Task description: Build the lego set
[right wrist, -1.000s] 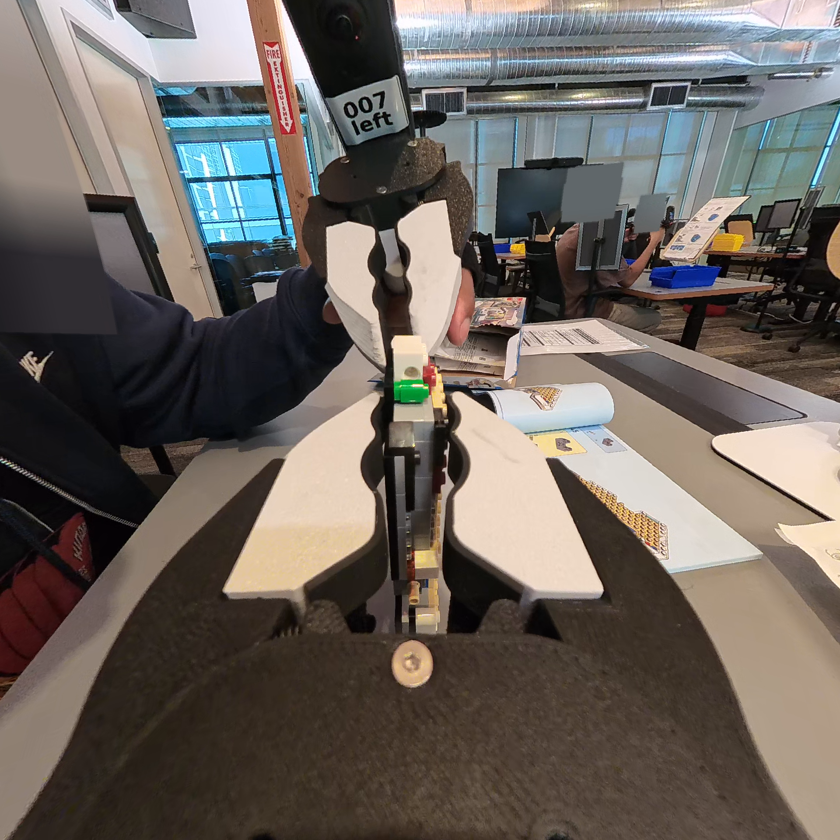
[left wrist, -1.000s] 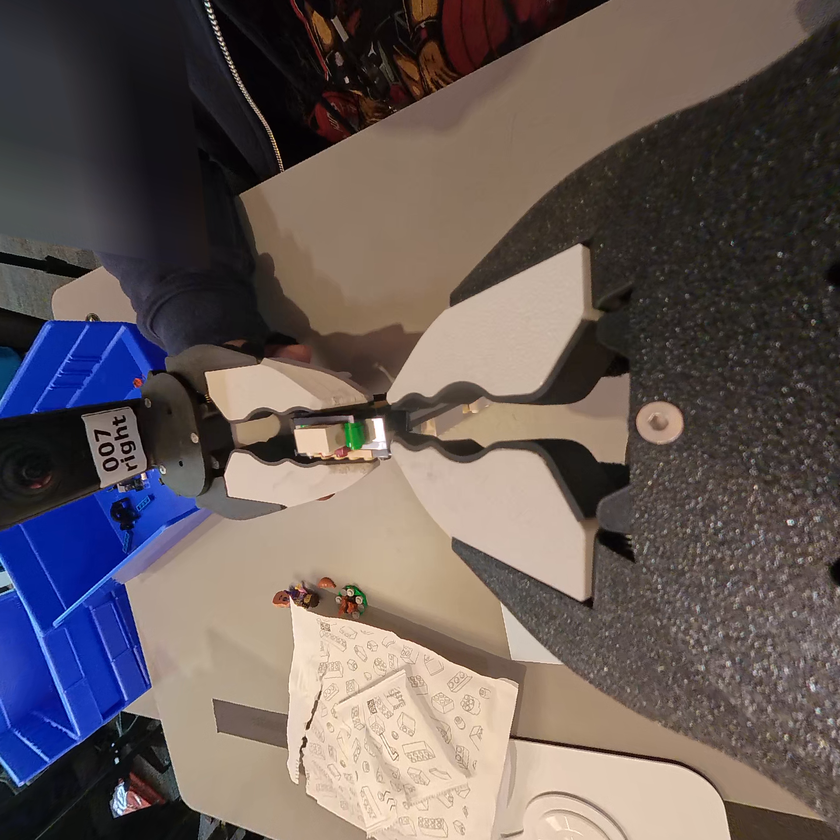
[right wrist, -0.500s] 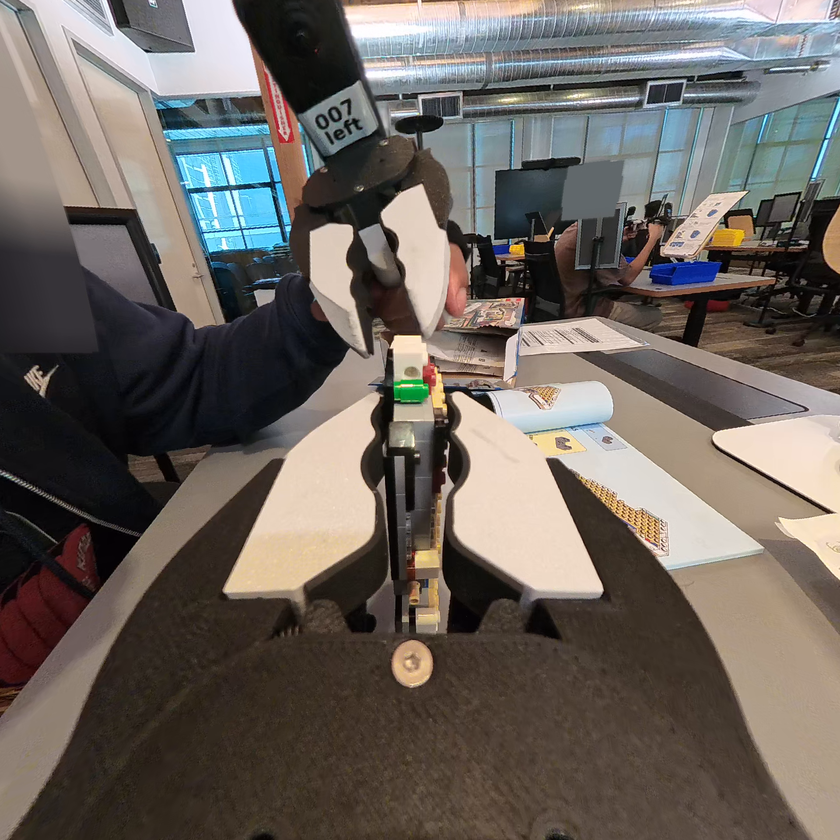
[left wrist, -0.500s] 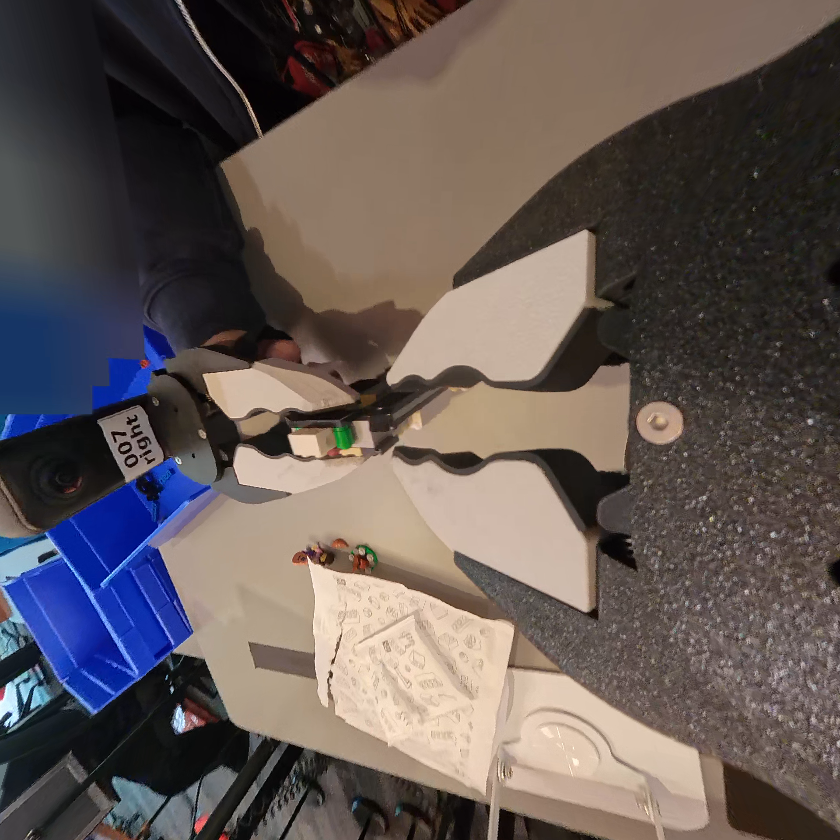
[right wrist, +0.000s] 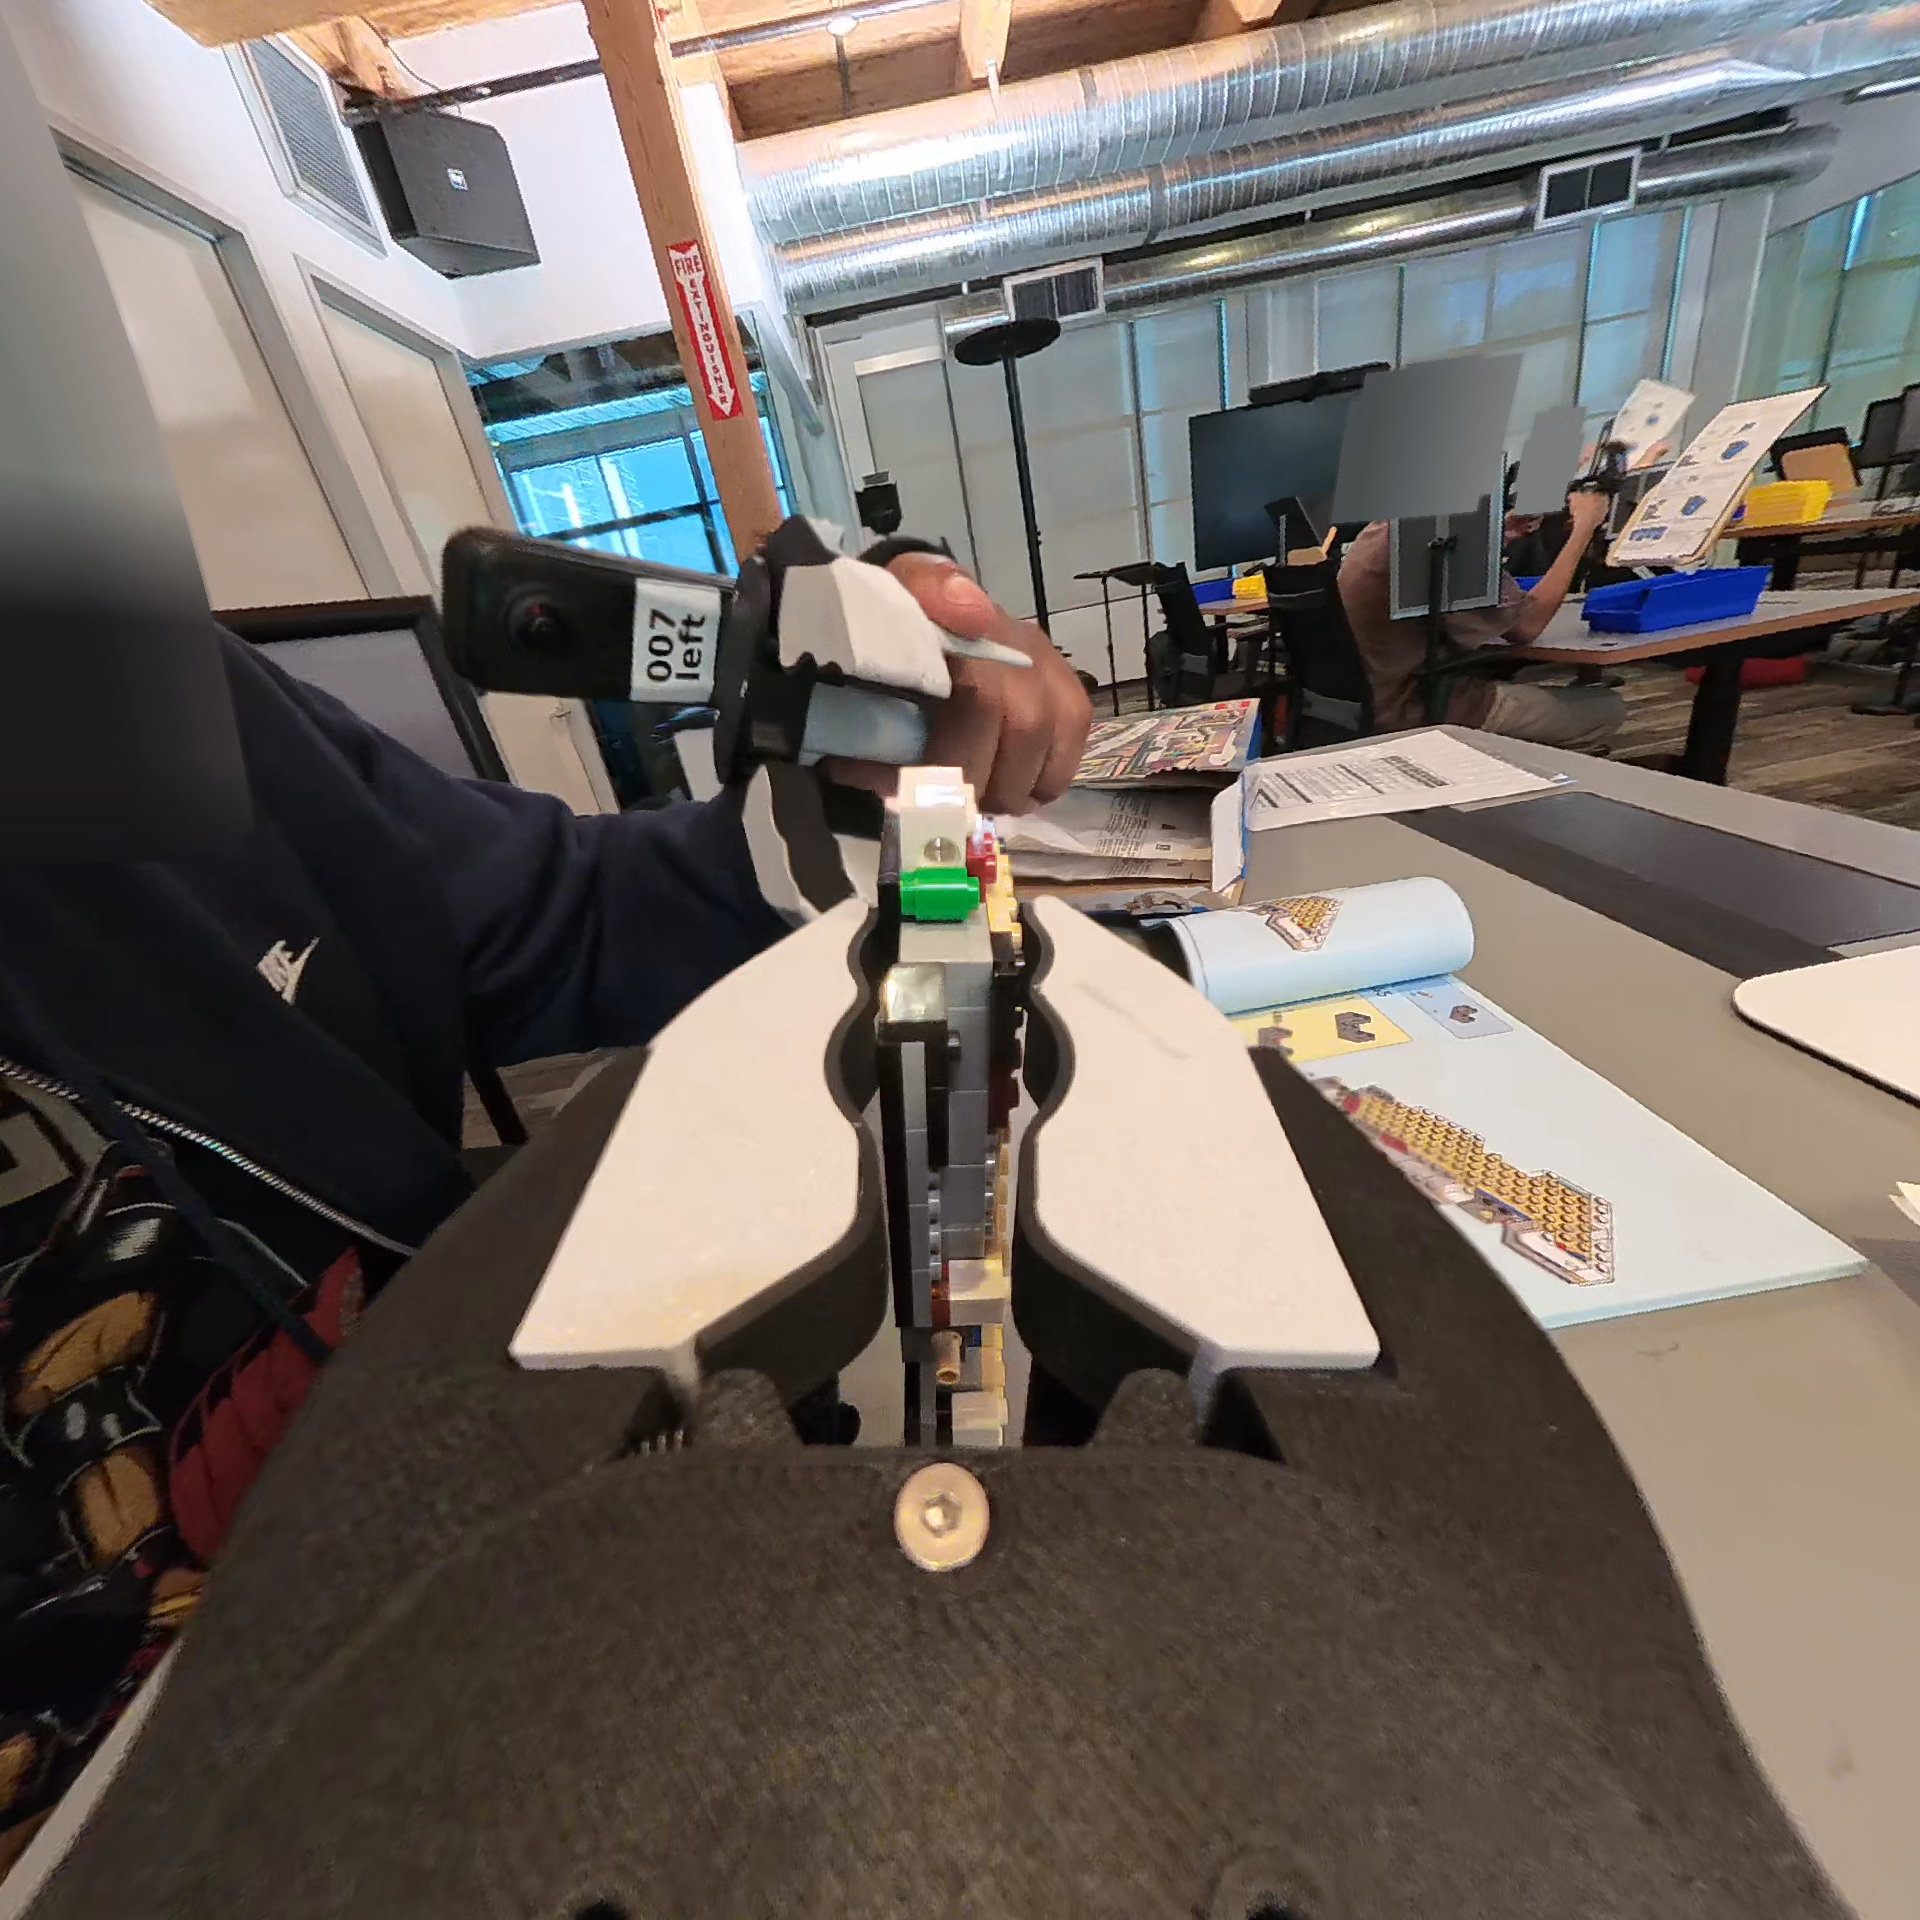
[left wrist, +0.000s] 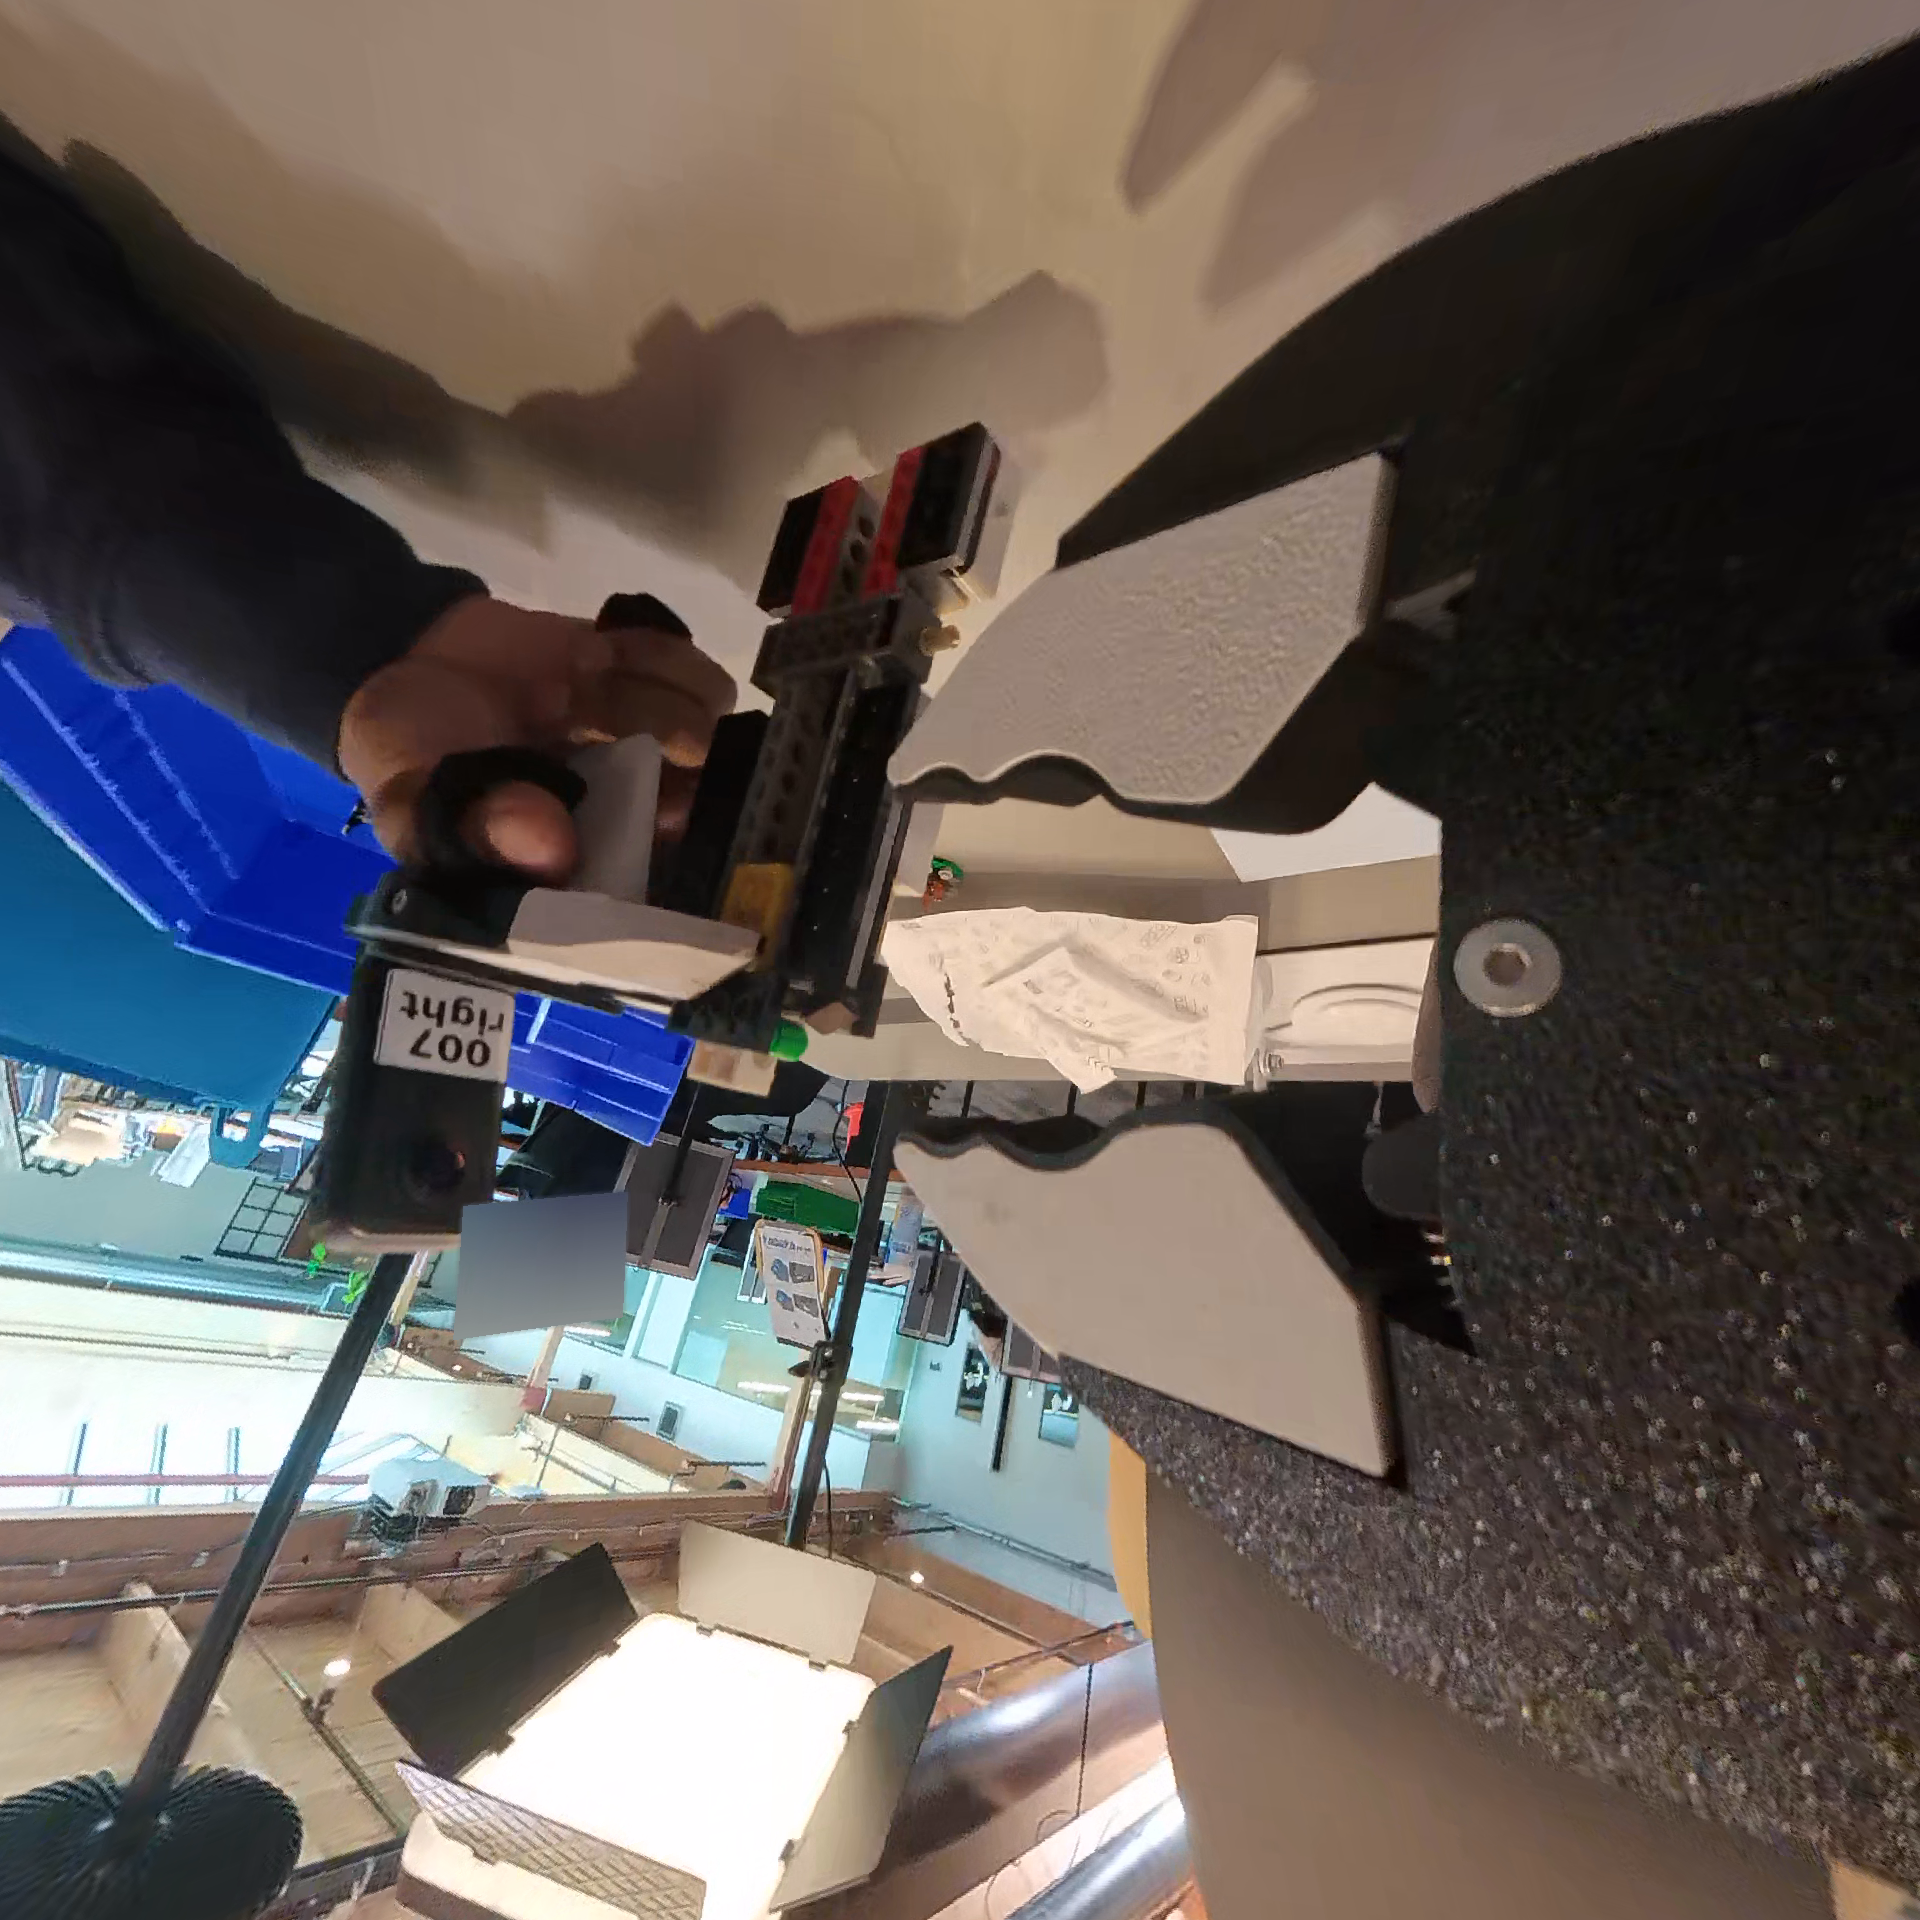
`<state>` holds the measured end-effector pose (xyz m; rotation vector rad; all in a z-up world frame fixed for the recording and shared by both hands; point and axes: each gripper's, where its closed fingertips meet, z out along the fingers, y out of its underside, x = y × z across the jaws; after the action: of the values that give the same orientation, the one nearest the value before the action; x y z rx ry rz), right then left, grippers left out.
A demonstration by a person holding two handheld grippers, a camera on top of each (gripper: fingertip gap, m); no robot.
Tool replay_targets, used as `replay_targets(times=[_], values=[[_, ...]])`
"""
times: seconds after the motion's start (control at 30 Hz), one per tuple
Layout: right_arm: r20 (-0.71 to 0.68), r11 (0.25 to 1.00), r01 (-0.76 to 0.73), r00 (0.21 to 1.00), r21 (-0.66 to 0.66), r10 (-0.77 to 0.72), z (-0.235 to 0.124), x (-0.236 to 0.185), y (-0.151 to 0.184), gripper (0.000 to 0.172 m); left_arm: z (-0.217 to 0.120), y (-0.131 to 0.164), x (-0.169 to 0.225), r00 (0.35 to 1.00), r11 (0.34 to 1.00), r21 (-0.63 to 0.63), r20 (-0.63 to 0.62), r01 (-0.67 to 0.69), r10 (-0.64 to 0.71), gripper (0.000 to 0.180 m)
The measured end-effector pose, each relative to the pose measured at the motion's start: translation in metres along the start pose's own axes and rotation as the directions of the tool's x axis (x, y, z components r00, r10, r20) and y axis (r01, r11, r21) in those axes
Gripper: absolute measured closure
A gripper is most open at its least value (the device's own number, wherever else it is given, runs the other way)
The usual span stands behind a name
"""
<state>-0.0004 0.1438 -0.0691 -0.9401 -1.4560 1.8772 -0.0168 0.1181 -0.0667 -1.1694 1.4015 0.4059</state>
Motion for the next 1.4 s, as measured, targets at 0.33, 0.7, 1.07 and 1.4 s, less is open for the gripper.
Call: replay_targets(times=[0.33, 0.7, 1.07, 1.4], values=[[0.038, 0.999, -0.02, 0.999, -0.029, 0.021, 0.001, -0.004, 0.006, 0.148, 0.015, 0.003, 0.025, 0.996, 0.997, -0.006, -0.048, -0.076, 0.075, 0.101], [0.048, 1.0, -0.028, 0.998, -0.014, 0.029, 0.001, -0.005, 0.005, 0.149, 0.019, 0.004, 0.026, 0.992, 0.992, -0.005, -0.012, -0.123, 0.123, 0.097], [0.053, 0.999, -0.04, 0.998, -0.017, 0.04, 0.002, -0.005, 0.008, 0.149, 0.023, 0.003, 0.029, 0.991, 0.991, -0.004, -0.013, -0.134, 0.134, 0.097], [0.063, 0.999, -0.04, 0.997, -0.016, 0.041, 0.004, -0.008, 0.009, 0.149, 0.026, 0.003, 0.03, 0.994, 0.994, 0.012, -0.004, -0.107, 0.107, 0.097]])
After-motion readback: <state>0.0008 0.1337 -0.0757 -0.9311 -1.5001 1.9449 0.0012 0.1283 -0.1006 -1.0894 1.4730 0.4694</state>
